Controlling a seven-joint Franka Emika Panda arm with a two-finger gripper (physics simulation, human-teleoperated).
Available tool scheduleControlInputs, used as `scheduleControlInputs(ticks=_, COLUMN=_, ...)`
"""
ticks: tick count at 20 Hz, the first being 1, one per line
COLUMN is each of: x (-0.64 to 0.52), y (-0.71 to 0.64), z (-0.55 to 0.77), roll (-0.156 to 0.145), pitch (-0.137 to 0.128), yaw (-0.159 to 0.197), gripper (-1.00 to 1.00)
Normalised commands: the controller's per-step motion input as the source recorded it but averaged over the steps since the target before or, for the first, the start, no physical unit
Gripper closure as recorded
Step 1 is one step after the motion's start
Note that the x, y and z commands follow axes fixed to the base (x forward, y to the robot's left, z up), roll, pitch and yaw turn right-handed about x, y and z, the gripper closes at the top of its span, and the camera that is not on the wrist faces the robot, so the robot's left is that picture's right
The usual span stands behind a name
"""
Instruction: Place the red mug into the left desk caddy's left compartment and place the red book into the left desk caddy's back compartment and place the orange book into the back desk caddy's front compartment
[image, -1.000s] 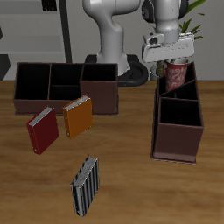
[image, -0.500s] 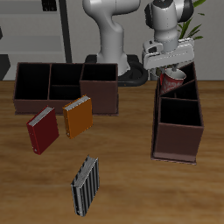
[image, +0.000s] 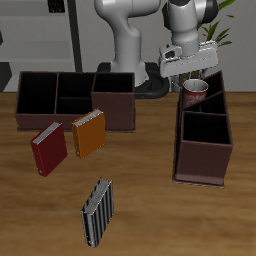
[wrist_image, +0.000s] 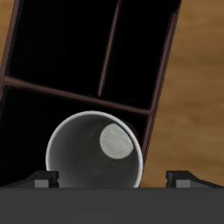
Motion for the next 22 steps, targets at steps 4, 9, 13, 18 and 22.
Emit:
scheduleControlInputs(ticks=4, x=0.16, y=-0.06, z=0.25, roll=-0.018, pitch=-0.027, yaw=0.008, gripper=-1.00)
scheduleControlInputs(ticks=9, x=0.23, y=-0.22, z=0.46, roll=-0.044, pitch=-0.034, yaw=-0.035, gripper=-1.00)
scheduleControlInputs(ticks=13, x=0.21, y=-0.13, z=0.25, roll=-0.036, pitch=-0.002, yaw=-0.026, gripper=-1.00)
scheduleControlInputs(ticks=18, x=0.21, y=-0.24, z=0.17, roll=-0.031, pitch=0.045, yaw=-0.060, gripper=-1.00)
scheduleControlInputs(ticks=22, x=0.25, y=-0.37, z=0.19, roll=-0.017, pitch=0.087, yaw=-0.012, gripper=-1.00)
